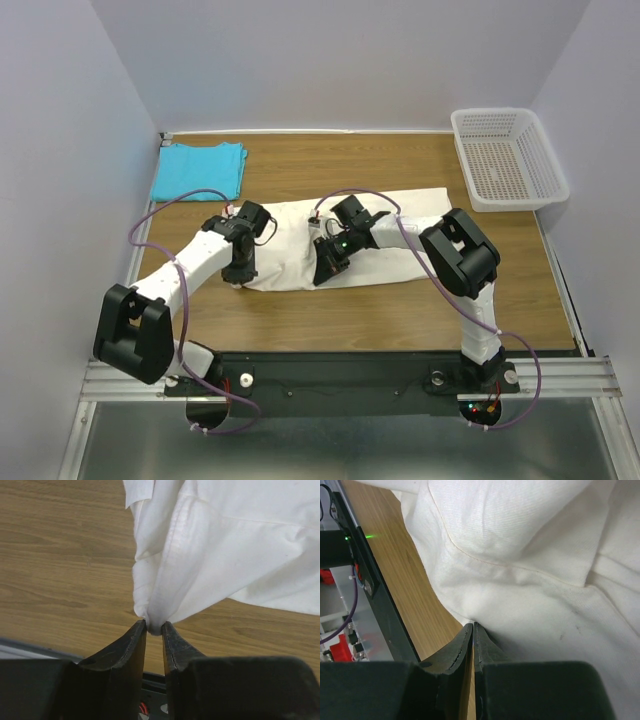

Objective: Fold and stack the t-shirts

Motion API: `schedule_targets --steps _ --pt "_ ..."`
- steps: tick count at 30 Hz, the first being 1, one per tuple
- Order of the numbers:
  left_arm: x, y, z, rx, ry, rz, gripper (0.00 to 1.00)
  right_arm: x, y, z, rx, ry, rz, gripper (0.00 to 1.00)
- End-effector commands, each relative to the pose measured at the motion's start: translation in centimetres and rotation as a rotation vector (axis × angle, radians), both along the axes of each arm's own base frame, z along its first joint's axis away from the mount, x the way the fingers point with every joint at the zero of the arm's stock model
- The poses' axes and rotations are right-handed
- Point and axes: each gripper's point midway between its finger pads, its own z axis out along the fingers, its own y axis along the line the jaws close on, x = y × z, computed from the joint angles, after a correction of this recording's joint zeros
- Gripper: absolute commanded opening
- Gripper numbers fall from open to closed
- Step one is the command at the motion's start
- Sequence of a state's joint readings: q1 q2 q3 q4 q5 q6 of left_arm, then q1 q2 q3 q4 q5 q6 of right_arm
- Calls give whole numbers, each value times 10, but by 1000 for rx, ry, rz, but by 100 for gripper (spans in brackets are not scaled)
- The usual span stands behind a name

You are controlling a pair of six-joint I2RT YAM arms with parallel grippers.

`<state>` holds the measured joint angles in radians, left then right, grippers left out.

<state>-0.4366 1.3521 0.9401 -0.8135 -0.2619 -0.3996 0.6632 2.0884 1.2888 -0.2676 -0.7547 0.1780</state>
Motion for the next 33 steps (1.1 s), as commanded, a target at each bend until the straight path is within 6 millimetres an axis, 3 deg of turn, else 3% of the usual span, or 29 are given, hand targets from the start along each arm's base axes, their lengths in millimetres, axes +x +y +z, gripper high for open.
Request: schedule_targets --steps 1,8,11,13,16,17,18,20,21,22,28,33 --pt "-14 22 2 119 47 103 34 14 -27 -55 -219 -82 -52 11" --pt "-17 36 15 181 8 209 41 14 -27 -51 -212 -88 -49 11" --pt "-7 49 46 203 -132 288 48 14 -27 -50 -211 -89 -49 11" --pt "-2 56 69 177 -235 343 64 15 -27 -51 -212 -92 -48 11" --pt "5 60 86 48 -353 406 74 15 -27 -52 -215 -89 -46 11" --pt "4 52 88 -56 -366 388 74 15 -26 -52 -213 -89 -48 11" --pt "8 39 75 -163 -357 378 75 15 -26 -52 -214 -88 -48 11" --pt "12 46 63 -257 -358 436 74 15 -26 -52 -212 -87 -47 11" --pt "7 43 45 -297 -323 433 74 15 -25 -51 -209 -89 -46 11" --pt "16 33 43 -396 -338 420 73 15 -26 -51 -211 -87 -45 11" --pt "43 54 20 -552 -384 492 61 14 -25 -51 -205 -83 -39 11" --pt "55 67 1 -551 -321 505 56 14 -24 -51 -202 -75 -40 11"
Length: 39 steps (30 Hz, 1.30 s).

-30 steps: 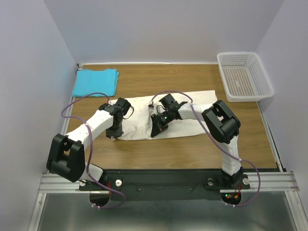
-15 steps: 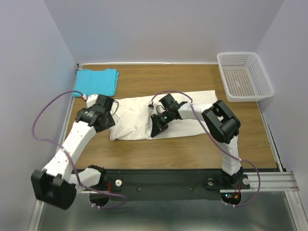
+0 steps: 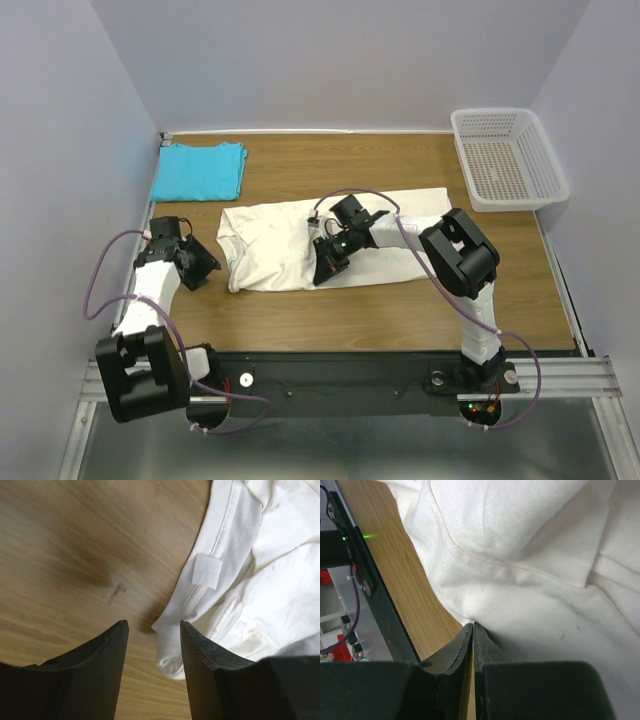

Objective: Fold and stack the t-shirts

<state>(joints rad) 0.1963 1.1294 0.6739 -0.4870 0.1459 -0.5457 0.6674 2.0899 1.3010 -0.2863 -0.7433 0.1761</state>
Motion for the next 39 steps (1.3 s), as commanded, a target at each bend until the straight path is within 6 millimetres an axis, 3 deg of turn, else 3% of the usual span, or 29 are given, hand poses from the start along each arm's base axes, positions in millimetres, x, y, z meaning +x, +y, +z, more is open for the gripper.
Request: schedule_targets --steps 1,6,26,35,39 --pt "30 -5 8 -40 -99 -94 56 13 -24 -52 -189 -72 -38 11" --pt "24 -14 -14 -97 -30 -138 52 15 -24 -53 -191 -74 -40 11" --pt "4 -25 -52 -130 167 -211 48 16 -21 -52 -185 -66 -41 11" --pt "-5 -37 -62 -96 240 -278 37 16 -20 -52 -181 -64 -40 11" --pt "-6 -36 -64 -73 252 -283 14 17 -20 -49 -178 -68 -43 11"
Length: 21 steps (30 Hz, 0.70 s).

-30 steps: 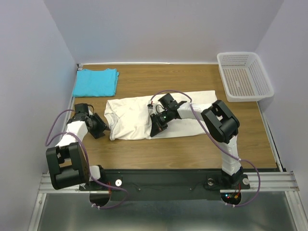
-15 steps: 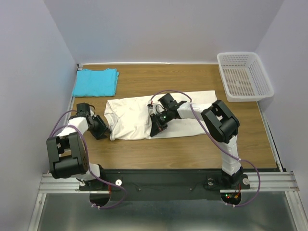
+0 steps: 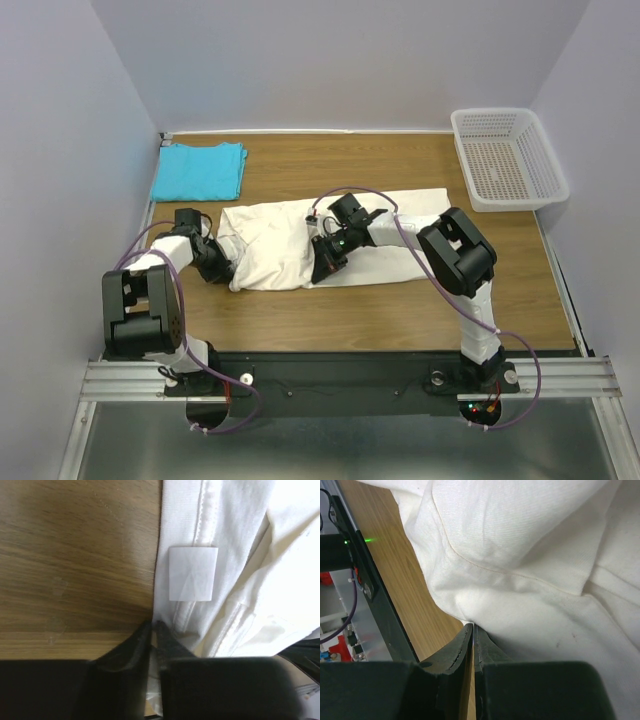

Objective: Fold and stack the t-shirts

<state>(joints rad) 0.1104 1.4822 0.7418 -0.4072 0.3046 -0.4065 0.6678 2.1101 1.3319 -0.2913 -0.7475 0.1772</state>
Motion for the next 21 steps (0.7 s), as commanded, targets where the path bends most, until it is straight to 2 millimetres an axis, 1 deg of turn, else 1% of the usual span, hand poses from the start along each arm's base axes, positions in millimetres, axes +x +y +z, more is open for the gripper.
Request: schedule_targets --steps 1,5,6,8,9,12,13,17,21 --pt "-16 11 -13 82 79 -13 12 12 -25 -49 -184 -69 -42 11" --pt "-11 21 0 145 55 -11 8 11 -24 -48 -181 -67 -43 11" --pt "-5 24 8 157 30 -8 8 12 -24 -48 -180 -68 -44 11" --pt "-4 30 15 191 24 -2 7 12 -24 -48 -180 -69 -43 11" --pt "2 34 24 209 1 1 6 12 -24 -47 -180 -71 -43 11" --pt "2 40 33 239 2 0 6 12 -24 -47 -181 -72 -44 11" --pt "5 44 39 257 -8 -4 5 12 -24 -47 -179 -72 -43 11" --pt "8 57 44 310 8 -4 5 13 -23 -45 -177 -74 -44 11" --pt "10 56 39 300 29 -10 5 13 -23 -44 -176 -77 -44 11"
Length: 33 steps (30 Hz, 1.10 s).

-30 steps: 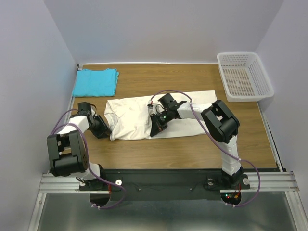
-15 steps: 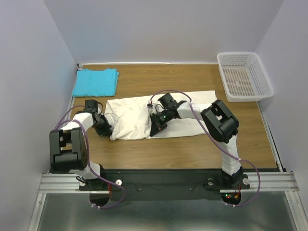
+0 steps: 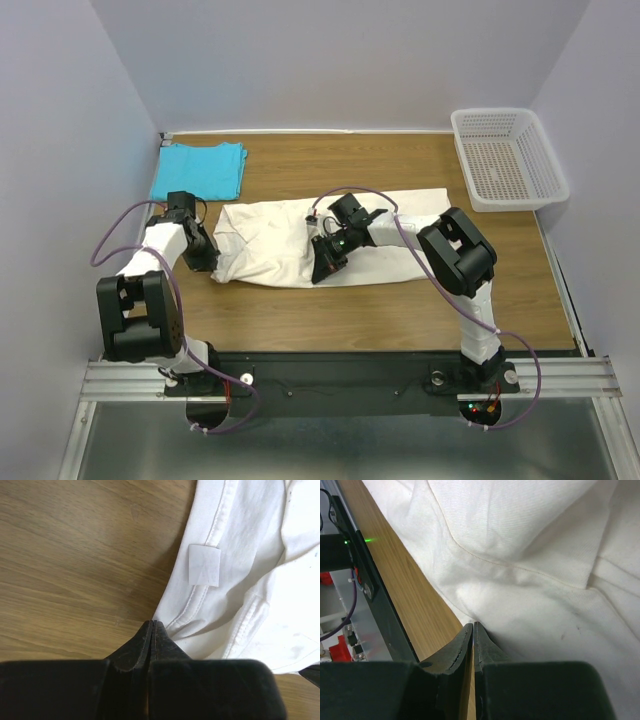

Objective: Fold and stack the t-shirts

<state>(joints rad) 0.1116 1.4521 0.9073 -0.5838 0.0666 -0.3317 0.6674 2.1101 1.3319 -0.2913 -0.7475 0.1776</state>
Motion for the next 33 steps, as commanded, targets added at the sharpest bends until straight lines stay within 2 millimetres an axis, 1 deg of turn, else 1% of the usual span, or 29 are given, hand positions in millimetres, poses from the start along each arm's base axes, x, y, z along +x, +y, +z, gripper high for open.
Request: schedule_targets --steps 1,5,6,8,9,11,12,13,15,16,17,18,21,22,23,25,26,27,28,29,30,31,33 --pt "-4 12 1 52 46 -6 5 13 -23 -45 -177 -78 -44 11" --pt "-8 11 -9 54 85 -12 6 14 -24 -46 -183 -81 -47 11" --pt "-9 15 -12 88 103 -9 6 14 -24 -47 -186 -79 -48 11" --pt "-9 18 -13 107 119 -9 7 15 -24 -48 -187 -79 -49 11" --pt "-9 19 -16 116 135 -7 9 15 -24 -48 -187 -79 -49 11" --pt "-3 26 -10 152 126 0 12 15 -23 -47 -183 -77 -49 11" --pt "-1 27 -4 159 108 2 18 15 -22 -46 -181 -77 -48 11" --pt "5 28 5 165 79 5 20 15 -22 -45 -179 -77 -48 11" --pt "12 29 20 171 17 14 29 16 -22 -44 -177 -82 -46 11" --pt "17 29 38 175 -48 22 38 15 -22 -44 -178 -80 -47 11" --pt "20 25 46 157 -85 19 42 16 -22 -44 -176 -82 -44 11" --pt "22 22 59 146 -138 16 50 15 -22 -44 -177 -80 -45 11" --pt "20 5 71 62 -189 -25 50 14 -21 -45 -178 -76 -43 11" --pt "18 0 72 41 -189 -36 50 16 -21 -44 -175 -79 -45 11" --pt "10 -11 66 -10 -169 -61 49 15 -22 -44 -177 -79 -46 11" --pt "-3 -21 59 -36 -133 -77 45 15 -22 -43 -176 -81 -45 11" --pt "-18 -31 46 -49 -78 -105 45 15 -22 -44 -179 -78 -46 11" --pt "-26 -36 41 -57 -52 -116 45 15 -22 -44 -177 -79 -46 11" --pt "-39 -40 31 -56 -12 -121 44 16 -21 -44 -177 -79 -46 11" --pt "-45 -48 26 -51 6 -145 44 16 -21 -45 -177 -76 -46 11" --pt "-54 -49 18 -45 35 -145 44 17 -20 -45 -176 -77 -46 11" --pt "-58 -49 14 -34 50 -145 44 16 -20 -45 -176 -74 -47 11" --pt "-57 -49 12 -13 53 -149 43 16 -20 -45 -175 -72 -47 11"
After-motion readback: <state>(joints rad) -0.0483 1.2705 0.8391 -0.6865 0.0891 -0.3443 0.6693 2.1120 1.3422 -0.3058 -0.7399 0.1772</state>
